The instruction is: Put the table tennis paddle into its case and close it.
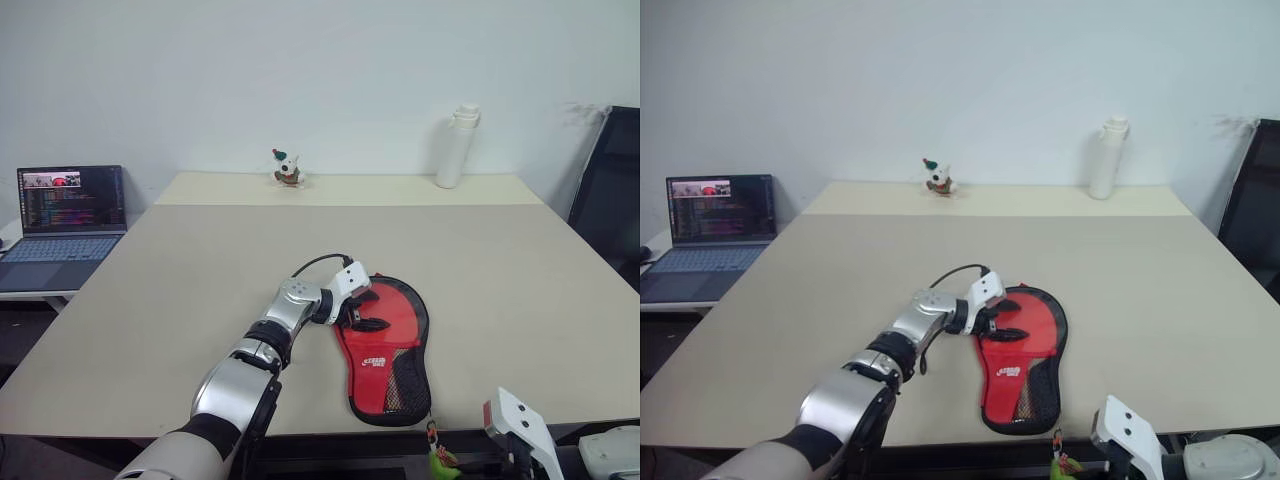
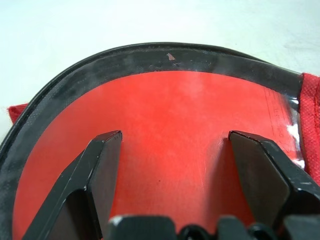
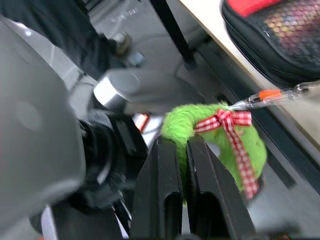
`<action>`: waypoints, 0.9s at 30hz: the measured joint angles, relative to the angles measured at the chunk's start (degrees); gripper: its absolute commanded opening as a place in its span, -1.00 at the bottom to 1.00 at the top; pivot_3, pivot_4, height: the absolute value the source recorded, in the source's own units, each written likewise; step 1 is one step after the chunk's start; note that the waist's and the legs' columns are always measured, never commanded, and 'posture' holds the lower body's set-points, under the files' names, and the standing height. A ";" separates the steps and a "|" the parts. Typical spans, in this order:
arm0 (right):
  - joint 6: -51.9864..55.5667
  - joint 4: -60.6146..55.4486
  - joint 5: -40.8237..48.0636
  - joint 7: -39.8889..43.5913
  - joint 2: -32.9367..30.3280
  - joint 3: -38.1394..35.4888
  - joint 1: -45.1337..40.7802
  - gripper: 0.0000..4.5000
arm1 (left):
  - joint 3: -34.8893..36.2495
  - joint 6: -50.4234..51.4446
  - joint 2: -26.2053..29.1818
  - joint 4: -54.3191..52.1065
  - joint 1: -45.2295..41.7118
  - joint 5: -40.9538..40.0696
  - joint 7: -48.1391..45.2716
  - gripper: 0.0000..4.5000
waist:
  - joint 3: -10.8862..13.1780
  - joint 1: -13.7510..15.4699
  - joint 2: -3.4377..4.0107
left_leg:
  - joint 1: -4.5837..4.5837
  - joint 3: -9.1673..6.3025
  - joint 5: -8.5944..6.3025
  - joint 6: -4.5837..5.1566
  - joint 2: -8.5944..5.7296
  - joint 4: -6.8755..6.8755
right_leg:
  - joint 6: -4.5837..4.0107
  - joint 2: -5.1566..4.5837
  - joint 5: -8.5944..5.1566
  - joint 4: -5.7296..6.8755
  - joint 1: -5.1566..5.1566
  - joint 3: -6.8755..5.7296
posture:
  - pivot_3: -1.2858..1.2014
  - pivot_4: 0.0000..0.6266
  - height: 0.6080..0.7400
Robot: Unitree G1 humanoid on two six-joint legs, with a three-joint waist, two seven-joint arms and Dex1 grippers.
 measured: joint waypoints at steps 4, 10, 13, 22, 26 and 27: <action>0.75 -0.06 2.50 -3.12 0.01 1.61 -1.79 -0.99 | 0.00 0.00 -0.01 -0.03 -0.01 0.00 -0.01 0.65 | -0.01 0.00 0.00 | -0.01 -0.01 -0.01 -0.01 0.00 -0.02 | 0.00 0.00 0.00 -0.05 0.00 -0.01 | 0.03 -0.52 1.00; 1.13 -0.05 6.08 -4.38 -2.74 1.91 -3.01 -0.53 | 0.00 0.00 -0.06 -0.04 -0.01 0.00 0.01 0.65 | -0.01 0.02 -0.02 | -0.02 -0.01 -0.01 -0.02 0.00 -0.03 | 0.00 0.00 -0.01 -0.07 0.00 -0.01 | 0.03 -0.52 1.00; 1.10 -0.11 8.47 -4.29 -3.68 1.91 -2.96 -0.08 | 0.00 0.00 -0.06 -0.03 0.00 0.00 0.02 0.65 | -0.01 0.02 -0.03 | -0.02 -0.02 -0.01 -0.02 0.00 -0.02 | 0.01 0.00 0.00 -0.07 0.01 -0.01 | 0.03 -0.52 1.00; -1.00 2.84 13.72 -3.07 -6.47 -1.04 -5.44 -0.08 | 0.00 0.04 -0.29 -0.26 0.00 0.01 0.07 0.65 | 0.00 0.07 -0.07 | -0.01 -0.03 -0.02 -0.02 -0.02 0.00 | 0.02 -0.02 0.01 -0.11 0.03 -0.02 | 0.03 -0.52 1.00; -3.91 9.36 12.85 -4.54 -4.67 -1.28 -13.73 -0.08 | 0.78 0.00 1.22 -2.51 0.97 -1.41 -2.94 0.65 | 0.11 -0.24 -0.14 | -0.02 0.02 -0.02 -0.02 0.00 -0.03 | 0.05 -0.01 0.03 -0.15 -0.03 0.02 | 0.03 -0.52 1.00; -5.45 11.81 11.53 -5.31 -3.42 -1.26 -16.52 -0.08 | 1.17 0.18 1.97 -3.89 1.81 -2.28 -4.22 0.65 | 0.22 -0.61 -0.13 | -0.03 0.04 -0.02 -0.02 0.02 -0.03 | 0.06 -0.01 0.04 -0.13 -0.08 0.05 | 0.03 -0.52 1.00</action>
